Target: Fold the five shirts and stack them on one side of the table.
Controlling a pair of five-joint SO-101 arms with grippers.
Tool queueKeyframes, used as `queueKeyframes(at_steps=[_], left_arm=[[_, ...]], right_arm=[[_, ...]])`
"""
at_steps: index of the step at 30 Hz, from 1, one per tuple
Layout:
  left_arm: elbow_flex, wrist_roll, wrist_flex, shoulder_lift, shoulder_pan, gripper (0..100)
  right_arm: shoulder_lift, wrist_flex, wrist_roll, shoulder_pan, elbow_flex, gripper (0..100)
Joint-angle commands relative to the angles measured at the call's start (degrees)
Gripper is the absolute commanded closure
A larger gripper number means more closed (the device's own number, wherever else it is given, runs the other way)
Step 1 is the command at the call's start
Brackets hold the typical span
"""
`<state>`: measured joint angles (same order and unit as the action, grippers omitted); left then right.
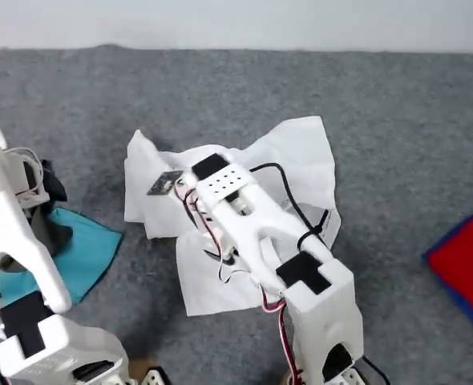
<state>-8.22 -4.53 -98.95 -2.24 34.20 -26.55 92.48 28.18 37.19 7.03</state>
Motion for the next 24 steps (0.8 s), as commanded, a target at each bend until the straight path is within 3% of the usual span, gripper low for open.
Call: queueKeyframes(at_steps=[1, 4, 13, 17, 20, 24], left_arm=[[1.36, -0.44, -1.58, 2.9, 0.18, 75], [1.36, -0.44, -1.58, 2.9, 0.26, 75], [1.36, -0.53, -1.58, 2.9, 0.0, 75], [1.36, -0.53, -1.58, 2.9, 0.0, 75], [1.36, -0.53, -1.58, 2.9, 0.0, 75], [1.36, -0.53, -1.58, 2.9, 0.0, 75]], right_arm=[[0.57, 4.53, 4.04, -2.15, 2.2, 98.9], [2.42, 10.42, 9.32, -1.71, 1.85, 98.9], [15.08, 10.51, 29.45, -0.22, -18.9, 98.7], [18.59, 10.15, 25.41, -0.13, -19.69, 93.5], [22.02, 10.15, 18.55, -1.36, -16.0, 80.8], [27.03, 10.24, 17.05, -3.21, -10.99, 67.0]])
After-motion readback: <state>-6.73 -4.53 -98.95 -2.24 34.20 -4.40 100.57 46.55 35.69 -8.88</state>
